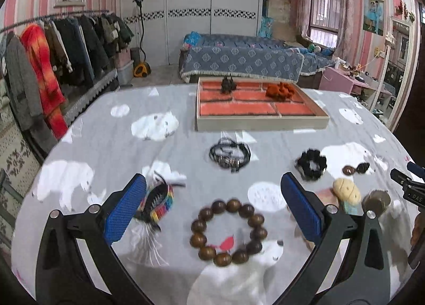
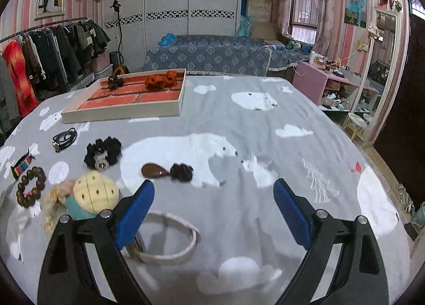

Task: Organize jewelry
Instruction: 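Withdraw both tools from the tray back toward the remaining jewelry, then grasp the wooden bead bracelet with the left tool while the right tool grasps the white-band watch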

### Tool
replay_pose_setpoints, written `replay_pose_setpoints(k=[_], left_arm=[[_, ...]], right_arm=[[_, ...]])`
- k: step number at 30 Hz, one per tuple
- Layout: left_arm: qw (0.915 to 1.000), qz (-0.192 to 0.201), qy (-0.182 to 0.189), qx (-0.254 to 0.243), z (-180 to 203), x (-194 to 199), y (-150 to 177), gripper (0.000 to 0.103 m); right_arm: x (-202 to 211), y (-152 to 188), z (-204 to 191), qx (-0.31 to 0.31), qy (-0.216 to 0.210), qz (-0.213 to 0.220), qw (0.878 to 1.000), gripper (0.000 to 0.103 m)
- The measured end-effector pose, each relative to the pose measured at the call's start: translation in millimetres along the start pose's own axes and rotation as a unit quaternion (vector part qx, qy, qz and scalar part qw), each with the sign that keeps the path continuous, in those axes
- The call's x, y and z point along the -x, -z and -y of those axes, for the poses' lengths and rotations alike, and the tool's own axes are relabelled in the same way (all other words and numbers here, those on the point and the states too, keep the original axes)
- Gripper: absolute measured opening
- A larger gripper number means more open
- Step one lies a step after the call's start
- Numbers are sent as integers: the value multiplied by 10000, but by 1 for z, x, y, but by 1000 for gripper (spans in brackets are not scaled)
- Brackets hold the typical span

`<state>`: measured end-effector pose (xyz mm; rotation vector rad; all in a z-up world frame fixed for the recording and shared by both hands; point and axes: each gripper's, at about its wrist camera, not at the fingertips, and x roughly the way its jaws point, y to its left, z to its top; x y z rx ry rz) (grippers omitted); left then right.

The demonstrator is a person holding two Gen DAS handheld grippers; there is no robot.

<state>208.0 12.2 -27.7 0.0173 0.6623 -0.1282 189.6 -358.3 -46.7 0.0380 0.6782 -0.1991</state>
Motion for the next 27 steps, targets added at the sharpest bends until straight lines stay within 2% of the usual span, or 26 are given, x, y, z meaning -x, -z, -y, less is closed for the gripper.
replay_pose_setpoints(k=[8, 15, 18, 25, 27], left_arm=[[9995, -291, -110, -47, -7, -14, 29, 98], [9987, -482, -110, 73, -16, -28, 34, 98], [9983, -565, -118, 42, -15, -34, 37, 98], [9957, -912, -134, 32, -14, -54, 47, 97], [9951, -980, -82, 50, -14, -58, 48, 94]], right_arm=[[-9, 18, 7, -183, -35, -197, 9996, 89], [-14, 21, 5, -133, -58, -305, 9994, 89], [-23, 24, 5, -129, -85, -529, 9985, 88], [-38, 32, -3, -32, -140, -931, 9956, 77], [-40, 32, -5, 2, -169, -973, 9951, 72]])
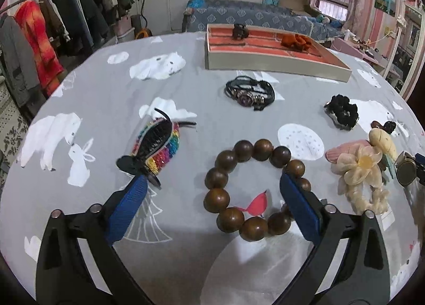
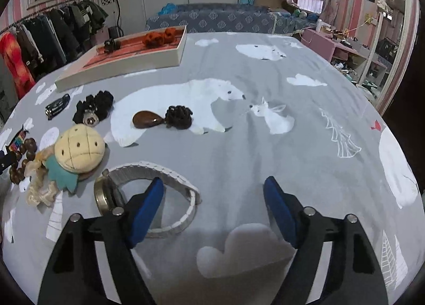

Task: Organize jewelry
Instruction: 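Grasp the wooden bead bracelet with the left tool while the right tool grasps the white-band watch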

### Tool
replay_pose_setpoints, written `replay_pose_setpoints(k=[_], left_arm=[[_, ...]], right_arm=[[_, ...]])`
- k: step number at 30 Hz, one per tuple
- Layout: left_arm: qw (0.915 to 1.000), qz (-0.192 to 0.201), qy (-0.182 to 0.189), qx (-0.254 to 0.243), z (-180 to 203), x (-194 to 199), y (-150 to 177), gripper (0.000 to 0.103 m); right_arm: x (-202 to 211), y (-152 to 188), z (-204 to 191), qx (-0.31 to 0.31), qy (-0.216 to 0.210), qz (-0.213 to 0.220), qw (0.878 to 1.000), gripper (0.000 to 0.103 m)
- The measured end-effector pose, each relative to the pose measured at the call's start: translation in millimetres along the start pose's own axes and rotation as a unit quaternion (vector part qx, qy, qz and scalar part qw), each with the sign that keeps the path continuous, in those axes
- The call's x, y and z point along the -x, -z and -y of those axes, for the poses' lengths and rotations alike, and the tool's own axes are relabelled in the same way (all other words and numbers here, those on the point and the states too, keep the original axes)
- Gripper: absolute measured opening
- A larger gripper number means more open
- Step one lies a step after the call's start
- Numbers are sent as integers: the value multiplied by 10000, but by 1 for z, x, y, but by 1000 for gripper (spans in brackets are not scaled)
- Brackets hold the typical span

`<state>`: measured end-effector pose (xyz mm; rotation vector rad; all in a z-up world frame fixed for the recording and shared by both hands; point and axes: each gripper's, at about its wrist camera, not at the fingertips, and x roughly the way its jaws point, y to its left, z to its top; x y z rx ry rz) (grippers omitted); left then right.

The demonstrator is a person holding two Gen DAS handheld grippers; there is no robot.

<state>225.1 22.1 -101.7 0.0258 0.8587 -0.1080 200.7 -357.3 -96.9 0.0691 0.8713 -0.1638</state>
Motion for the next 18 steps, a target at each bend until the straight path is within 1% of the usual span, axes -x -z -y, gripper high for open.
replay_pose_setpoints(k=[4, 6, 7, 9, 10, 13, 14, 15, 17, 18], left_arm=[[9999, -113, 56, 33, -1, -6, 1, 88], [9998, -163, 115, 45, -2, -8, 1, 84], [9997, -186, 134, 47, -2, -9, 1, 83], [9996, -240, 143, 52, -2, -12, 2, 81], [9995, -275, 162, 63, -2, -13, 2, 79], [9992, -328, 191, 93, -3, -16, 2, 71], [9992, -335, 190, 100, -3, -17, 1, 69], [9992, -333, 187, 97, -3, -17, 1, 68], [9993, -327, 165, 58, -3, -17, 0, 61], [9994, -326, 136, 28, -2, -18, 0, 59]], right_arm=[[-2, 1, -2, 33, -101, -47, 9999, 65], [-2, 0, -3, 59, -147, -58, 9999, 59], [-2, 0, -4, 83, -151, -58, 9998, 57], [-2, 0, -6, 110, -177, -60, 9998, 52], [-2, 0, -6, 115, -203, -61, 9997, 50], [-1, 0, -9, 147, -244, -50, 9996, 41], [-1, 0, -9, 151, -261, -51, 9995, 39], [-1, 0, -10, 143, -284, -55, 9995, 36], [-2, -2, -9, 62, -356, -70, 9993, 31], [-2, -2, -9, 39, -373, -76, 9993, 28]])
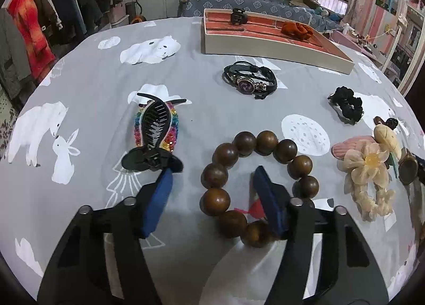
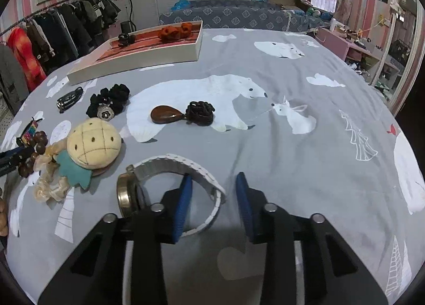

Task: Organize jewelry
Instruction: 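Grasp the wooden bead bracelet with the left tool while the right tool grasps the white-band watch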

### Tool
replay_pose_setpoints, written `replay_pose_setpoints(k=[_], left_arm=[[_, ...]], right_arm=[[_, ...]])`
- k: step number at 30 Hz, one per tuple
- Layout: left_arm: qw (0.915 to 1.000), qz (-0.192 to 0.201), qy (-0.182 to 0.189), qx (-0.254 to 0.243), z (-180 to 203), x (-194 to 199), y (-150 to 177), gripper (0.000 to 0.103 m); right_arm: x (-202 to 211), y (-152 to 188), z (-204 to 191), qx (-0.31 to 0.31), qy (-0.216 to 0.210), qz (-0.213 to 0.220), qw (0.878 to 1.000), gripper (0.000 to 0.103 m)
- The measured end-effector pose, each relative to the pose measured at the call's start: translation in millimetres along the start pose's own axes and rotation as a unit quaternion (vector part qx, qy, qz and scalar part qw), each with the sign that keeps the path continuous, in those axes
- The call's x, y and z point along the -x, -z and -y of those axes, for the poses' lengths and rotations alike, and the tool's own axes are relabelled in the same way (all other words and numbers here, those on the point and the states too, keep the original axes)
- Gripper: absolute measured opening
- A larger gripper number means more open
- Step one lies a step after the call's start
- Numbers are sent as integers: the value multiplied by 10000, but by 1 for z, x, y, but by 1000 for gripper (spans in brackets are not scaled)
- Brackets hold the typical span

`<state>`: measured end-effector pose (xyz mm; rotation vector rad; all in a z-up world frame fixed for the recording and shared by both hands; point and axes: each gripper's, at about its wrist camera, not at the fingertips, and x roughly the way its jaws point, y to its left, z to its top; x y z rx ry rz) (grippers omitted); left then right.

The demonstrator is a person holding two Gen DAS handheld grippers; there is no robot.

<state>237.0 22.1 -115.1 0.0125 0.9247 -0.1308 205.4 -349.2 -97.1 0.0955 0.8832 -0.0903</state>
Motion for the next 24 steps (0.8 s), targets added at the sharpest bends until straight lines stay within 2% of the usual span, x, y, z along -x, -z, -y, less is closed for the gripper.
replay_pose_setpoints(k=[4, 7, 17, 24], left_arm=[[10000, 30, -48, -81, 2, 1, -1, 45], [9999, 28, -58, -82, 2, 1, -1, 43], [9998, 80, -102, -128, 4, 3, 2, 18], [9998, 122, -96, -133, 4, 5, 2, 18]], right_arm=[[-2, -2, -2, -22, -13, -9, 10000, 24], [-1, -2, -2, -28, 1, 15, 10000, 23], [3, -1, 1, -84, -30, 88, 9999, 15], [9, 0, 0, -68, -4, 256, 9996, 12]])
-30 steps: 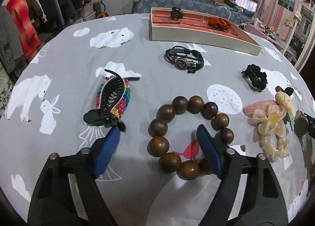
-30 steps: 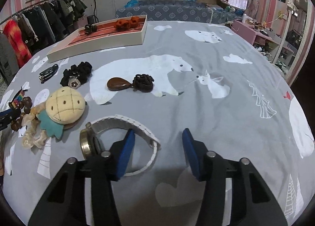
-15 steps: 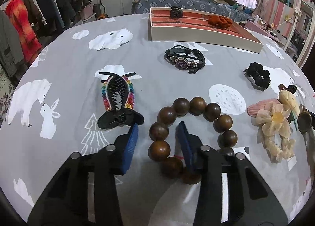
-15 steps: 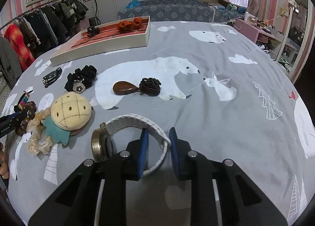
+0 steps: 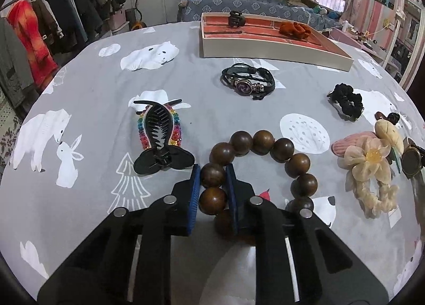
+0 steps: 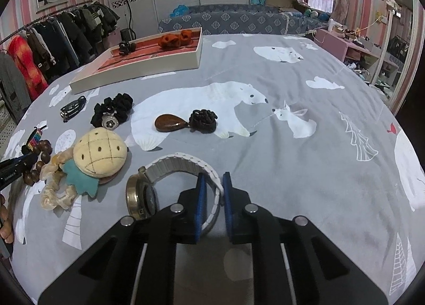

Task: Organize jewelry
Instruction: 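Grasp the wooden bead bracelet with the left tool while the right tool grasps the white-band watch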

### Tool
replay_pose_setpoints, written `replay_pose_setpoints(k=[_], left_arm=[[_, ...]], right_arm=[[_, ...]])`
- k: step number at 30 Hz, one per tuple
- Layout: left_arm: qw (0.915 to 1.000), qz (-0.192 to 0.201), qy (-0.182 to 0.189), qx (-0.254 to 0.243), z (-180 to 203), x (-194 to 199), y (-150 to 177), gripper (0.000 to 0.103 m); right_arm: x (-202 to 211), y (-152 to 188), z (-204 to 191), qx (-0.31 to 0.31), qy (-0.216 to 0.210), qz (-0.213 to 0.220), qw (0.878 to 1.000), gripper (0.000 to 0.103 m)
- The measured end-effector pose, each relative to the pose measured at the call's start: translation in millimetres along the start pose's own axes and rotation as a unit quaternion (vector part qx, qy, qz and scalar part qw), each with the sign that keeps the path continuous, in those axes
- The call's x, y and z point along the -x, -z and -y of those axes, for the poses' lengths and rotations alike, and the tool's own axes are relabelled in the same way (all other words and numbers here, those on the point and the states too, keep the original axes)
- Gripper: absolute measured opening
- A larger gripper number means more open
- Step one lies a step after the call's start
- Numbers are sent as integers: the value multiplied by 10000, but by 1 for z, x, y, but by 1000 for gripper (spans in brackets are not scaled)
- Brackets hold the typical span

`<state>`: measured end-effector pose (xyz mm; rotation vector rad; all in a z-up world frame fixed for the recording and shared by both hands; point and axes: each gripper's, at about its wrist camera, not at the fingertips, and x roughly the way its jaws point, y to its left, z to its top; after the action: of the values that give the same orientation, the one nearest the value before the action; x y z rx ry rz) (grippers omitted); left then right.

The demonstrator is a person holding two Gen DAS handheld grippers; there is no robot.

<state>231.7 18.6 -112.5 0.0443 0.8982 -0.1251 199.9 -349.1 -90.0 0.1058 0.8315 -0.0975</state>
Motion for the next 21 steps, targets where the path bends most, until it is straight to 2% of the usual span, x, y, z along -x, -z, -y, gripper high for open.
replay_pose_setpoints(k=[6, 12, 21], left_arm=[[9998, 180, 4, -79, 4, 8, 1, 18], [9984, 546, 27, -154, 9, 27, -1, 18], [9955, 916, 71, -222, 14, 50, -18, 18]], right_arm=[[11, -1, -2, 10, 22, 291, 9996, 11], [24, -6, -3, -38, -52, 604, 9982, 11], [32, -17, -2, -154, -210, 750, 9968, 10]])
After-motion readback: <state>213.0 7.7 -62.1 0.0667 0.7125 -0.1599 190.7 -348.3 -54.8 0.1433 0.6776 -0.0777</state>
